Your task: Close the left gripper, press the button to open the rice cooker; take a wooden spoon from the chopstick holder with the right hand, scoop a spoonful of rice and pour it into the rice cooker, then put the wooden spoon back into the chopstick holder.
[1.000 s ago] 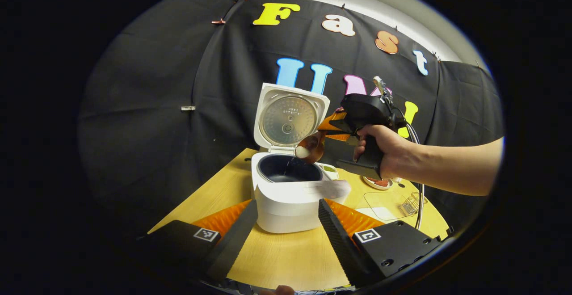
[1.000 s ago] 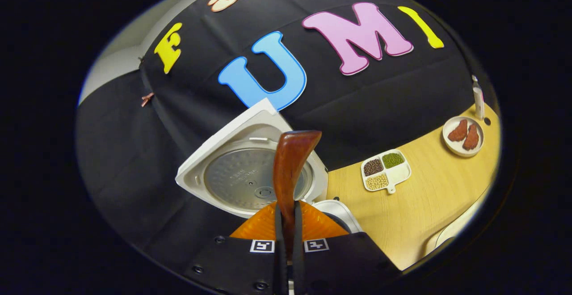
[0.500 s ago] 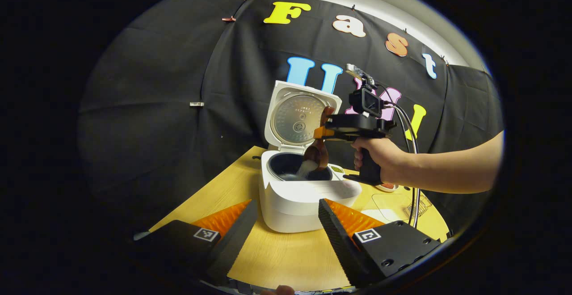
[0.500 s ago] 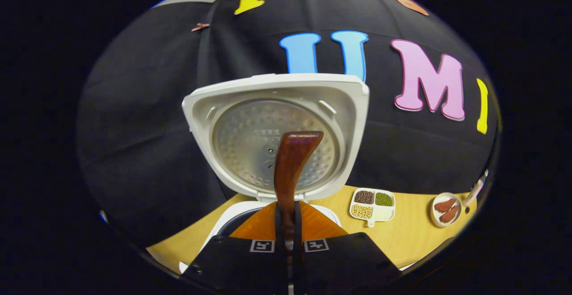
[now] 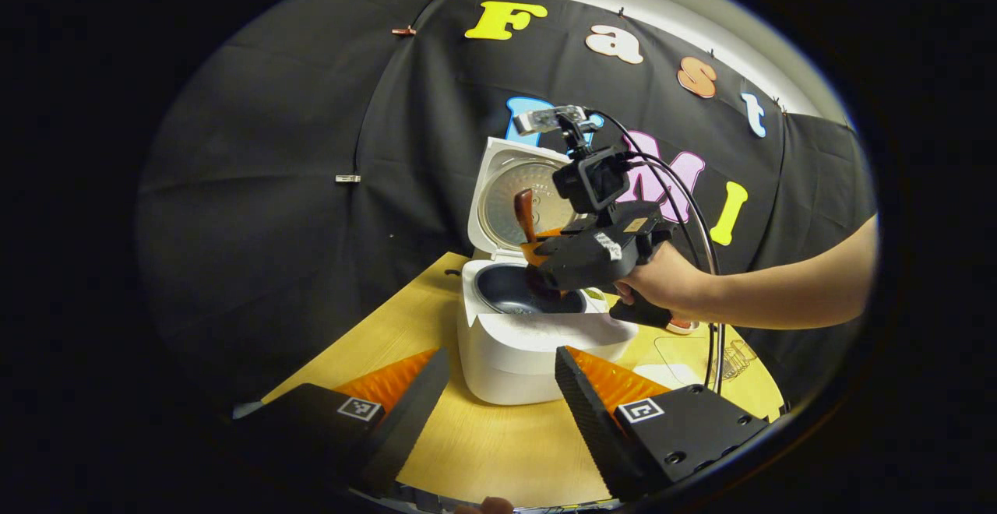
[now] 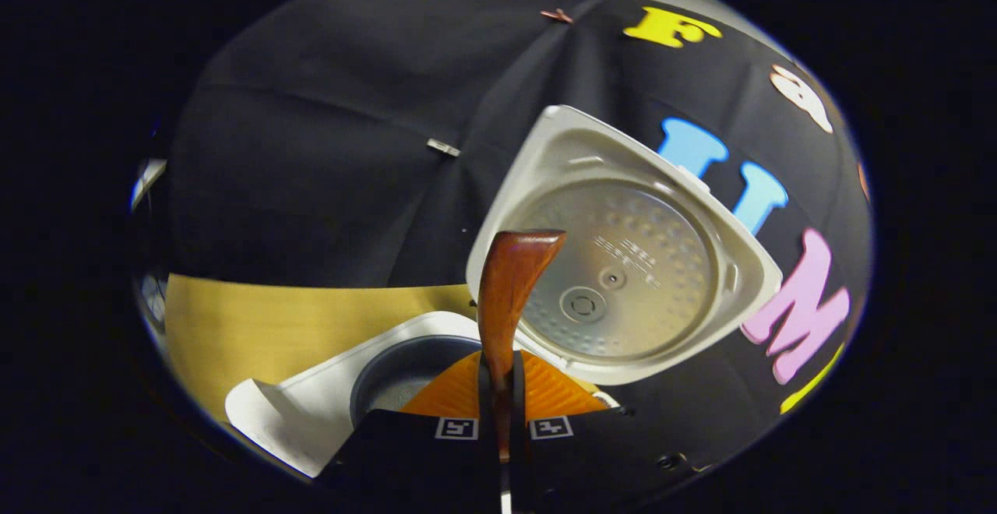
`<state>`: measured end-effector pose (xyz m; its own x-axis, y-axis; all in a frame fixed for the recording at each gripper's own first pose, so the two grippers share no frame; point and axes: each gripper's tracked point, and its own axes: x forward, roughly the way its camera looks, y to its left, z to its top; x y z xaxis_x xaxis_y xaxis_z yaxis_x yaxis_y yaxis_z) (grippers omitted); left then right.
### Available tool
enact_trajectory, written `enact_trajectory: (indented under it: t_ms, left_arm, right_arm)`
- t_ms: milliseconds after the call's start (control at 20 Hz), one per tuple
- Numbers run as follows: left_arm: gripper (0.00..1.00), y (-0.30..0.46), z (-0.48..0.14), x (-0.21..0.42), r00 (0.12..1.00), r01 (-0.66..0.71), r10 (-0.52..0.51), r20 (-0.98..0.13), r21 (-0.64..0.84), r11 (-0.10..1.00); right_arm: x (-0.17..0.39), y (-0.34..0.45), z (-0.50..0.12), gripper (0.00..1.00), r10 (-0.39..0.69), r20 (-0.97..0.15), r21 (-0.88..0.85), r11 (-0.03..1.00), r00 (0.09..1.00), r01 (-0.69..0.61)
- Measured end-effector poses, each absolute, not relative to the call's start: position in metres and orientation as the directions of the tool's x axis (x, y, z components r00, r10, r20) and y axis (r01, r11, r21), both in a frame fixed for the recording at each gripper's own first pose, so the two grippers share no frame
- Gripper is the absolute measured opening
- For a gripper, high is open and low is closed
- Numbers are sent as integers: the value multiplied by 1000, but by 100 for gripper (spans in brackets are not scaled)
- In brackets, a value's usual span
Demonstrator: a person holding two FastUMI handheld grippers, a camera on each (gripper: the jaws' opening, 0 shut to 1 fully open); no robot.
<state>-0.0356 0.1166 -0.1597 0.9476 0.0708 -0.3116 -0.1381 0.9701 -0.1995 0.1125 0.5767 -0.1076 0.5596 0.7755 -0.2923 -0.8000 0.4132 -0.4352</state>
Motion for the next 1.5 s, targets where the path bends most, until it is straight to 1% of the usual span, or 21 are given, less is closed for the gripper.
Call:
enact_trajectory:
  t_ms: [150,300,400,550,800,1050,1200,1300,1400,1500]
  left_arm:
    - [95,118,-160,-37,947,-143,74,-312,-203,969]
    - [95,119,-160,-37,948,-144,76,-310,-202,969]
    - [95,118,-159,-37,948,-142,75,-308,-201,969]
    - [95,116,-159,-38,949,-139,72,-307,-203,969]
    - [94,111,-157,-40,951,-136,70,-301,-202,970]
    - [94,103,-150,-46,955,-129,66,-289,-204,970]
    - [94,102,-148,-52,956,-133,71,-284,-207,969]
    - [95,101,-148,-56,956,-134,71,-286,-207,969]
    - [95,100,-146,-61,955,-131,69,-289,-202,970]
    - [94,97,-141,-64,957,-125,65,-282,-199,972]
  right_arm:
    - [99,581,-112,9,792,-295,-531,329,534,-781]
    - [93,581,-116,9,794,-310,-554,295,522,-778]
    - [97,579,-115,10,789,-315,-539,309,528,-783]
    - [108,572,-111,9,777,-321,-462,370,541,-806]
    - [126,553,-98,9,763,-322,-260,497,560,-828]
    - [133,534,-91,10,770,-323,28,589,550,-808]
    - [144,519,-83,9,766,-293,236,637,572,-733]
    - [153,503,-77,10,760,-278,406,647,587,-645]
    - [170,476,-68,10,742,-248,556,635,623,-536]
    - [180,445,-56,9,728,-214,656,601,651,-456]
